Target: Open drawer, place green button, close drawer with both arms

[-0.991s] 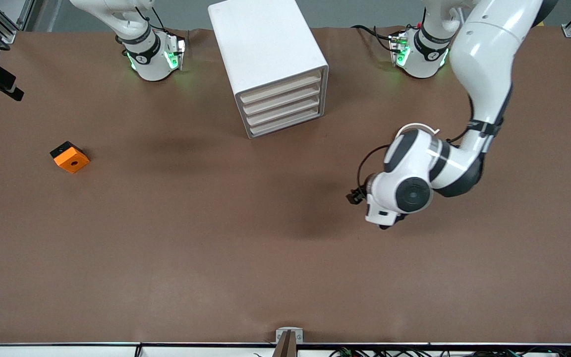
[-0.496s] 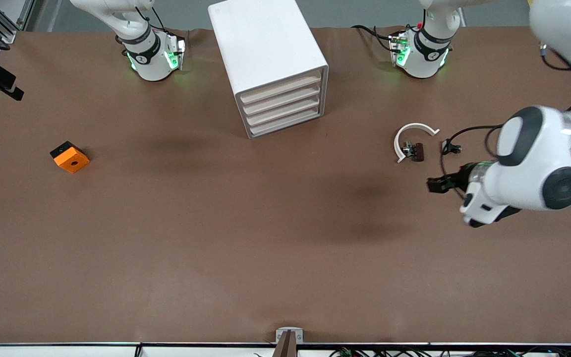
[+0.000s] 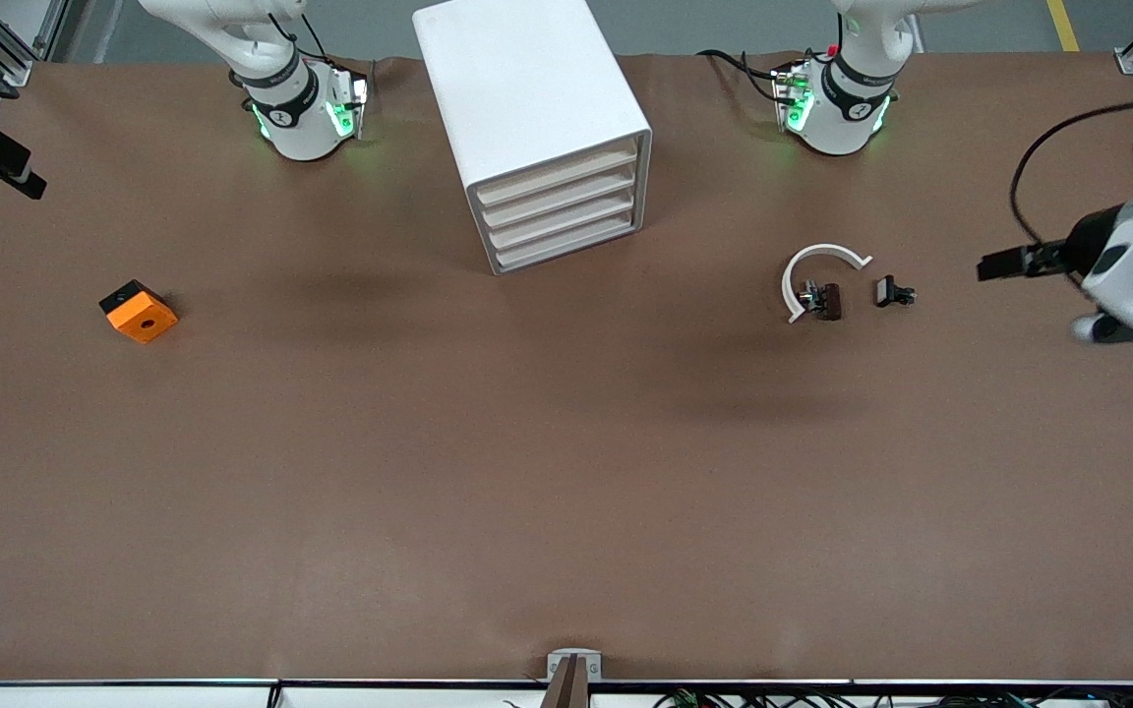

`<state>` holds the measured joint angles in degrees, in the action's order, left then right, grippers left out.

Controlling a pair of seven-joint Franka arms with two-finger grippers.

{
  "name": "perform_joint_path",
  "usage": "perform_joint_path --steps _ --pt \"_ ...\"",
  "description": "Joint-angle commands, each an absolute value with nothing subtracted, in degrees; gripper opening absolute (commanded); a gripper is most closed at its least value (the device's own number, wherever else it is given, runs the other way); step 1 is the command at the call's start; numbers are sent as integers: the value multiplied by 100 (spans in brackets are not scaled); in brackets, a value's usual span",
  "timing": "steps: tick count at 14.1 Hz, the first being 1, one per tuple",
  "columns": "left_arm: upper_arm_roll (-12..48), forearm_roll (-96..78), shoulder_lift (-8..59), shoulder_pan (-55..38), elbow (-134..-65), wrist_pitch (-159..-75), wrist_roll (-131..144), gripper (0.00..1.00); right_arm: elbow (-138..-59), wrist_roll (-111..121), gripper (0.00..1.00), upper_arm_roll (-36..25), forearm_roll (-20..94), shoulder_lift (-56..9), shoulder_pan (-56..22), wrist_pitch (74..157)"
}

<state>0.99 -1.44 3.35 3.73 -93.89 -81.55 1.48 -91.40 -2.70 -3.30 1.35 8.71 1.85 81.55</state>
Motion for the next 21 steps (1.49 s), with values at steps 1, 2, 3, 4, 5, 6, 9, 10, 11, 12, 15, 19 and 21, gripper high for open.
perform_joint_path --steps 1,2,3,4,5,6,9,10,11,12,15,19,21 --pt "-167 -229 -752 281 -10709 -9039 -246 100 -9264 -185 100 -325 202 1011 229 8183" --pt "-158 -194 -1043 273 -11131 -9418 -246 100 -9264 -185 100 -325 202 1019 229 8183" --pt "-141 -176 -1290 272 -11492 -9779 -246 100 -9264 -185 100 -316 202 1011 229 8191" --pt "-106 -167 -1405 281 -11653 -10017 -246 100 -9264 -185 100 -316 202 1011 220 8191" --pt "-18 -123 -1398 290 -11628 -10098 -237 100 -9264 -176 100 -316 193 1011 220 8191" --pt "113 7 -1371 325 -11541 -10116 -237 100 -9264 -184 100 -316 193 1011 228 8191" --pt "132 35 -995 325 -10700 -10082 -203 100 -9264 -176 100 -316 193 1011 229 8200" --pt "123 35 -784 325 -10331 -9959 -211 100 -9264 -176 100 -316 193 1011 229 8209" --pt "132 26 -591 325 -9997 -9749 -185 100 -9264 -176 100 -316 167 1011 229 8226" --pt "132 18 -380 308 -9680 -9564 -150 100 -9264 -176 100 -316 132 1011 220 8235" --pt "141 -44 -272 273 -9212 -9361 -88 100 -9255 -167 100 -316 36 1011 220 8279" --pt "149 -44 122 237 -8606 -9220 158 100 -9255 -167 100 -316 18 1011 220 8288" --pt "149 -53 184 237 -8552 -9132 455 100 -9255 -167 100 -316 18 1011 229 8297"
